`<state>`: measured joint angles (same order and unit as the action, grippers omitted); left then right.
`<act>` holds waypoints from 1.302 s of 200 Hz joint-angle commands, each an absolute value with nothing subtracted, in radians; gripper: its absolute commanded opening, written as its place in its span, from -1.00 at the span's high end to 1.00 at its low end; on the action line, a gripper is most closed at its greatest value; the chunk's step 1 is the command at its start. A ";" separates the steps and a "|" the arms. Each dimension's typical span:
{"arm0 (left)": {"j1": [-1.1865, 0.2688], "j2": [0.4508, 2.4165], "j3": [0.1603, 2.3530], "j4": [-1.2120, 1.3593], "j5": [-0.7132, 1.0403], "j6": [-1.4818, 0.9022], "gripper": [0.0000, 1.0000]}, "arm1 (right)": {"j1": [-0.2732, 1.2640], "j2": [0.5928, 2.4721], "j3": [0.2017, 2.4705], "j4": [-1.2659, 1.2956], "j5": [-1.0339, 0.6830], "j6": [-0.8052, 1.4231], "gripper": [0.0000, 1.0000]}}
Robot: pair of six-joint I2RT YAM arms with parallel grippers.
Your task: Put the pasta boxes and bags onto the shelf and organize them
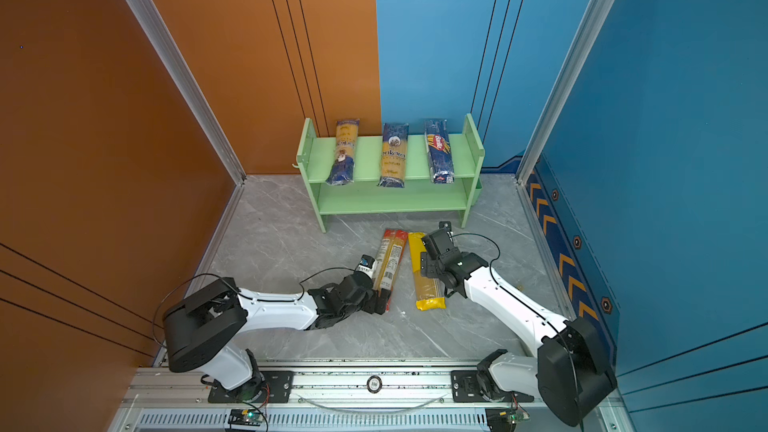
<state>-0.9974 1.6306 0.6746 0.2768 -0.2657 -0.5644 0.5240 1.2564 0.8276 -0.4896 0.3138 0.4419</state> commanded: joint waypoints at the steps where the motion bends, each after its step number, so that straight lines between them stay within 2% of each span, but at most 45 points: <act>1: -1.010 1.661 0.703 0.306 -0.315 -0.542 -0.96 | 0.515 1.235 0.811 -0.515 0.305 0.430 -0.82; 260: -1.045 1.802 0.719 0.344 -0.382 -0.618 -0.96 | 0.500 1.210 0.769 -0.493 0.290 0.442 -0.82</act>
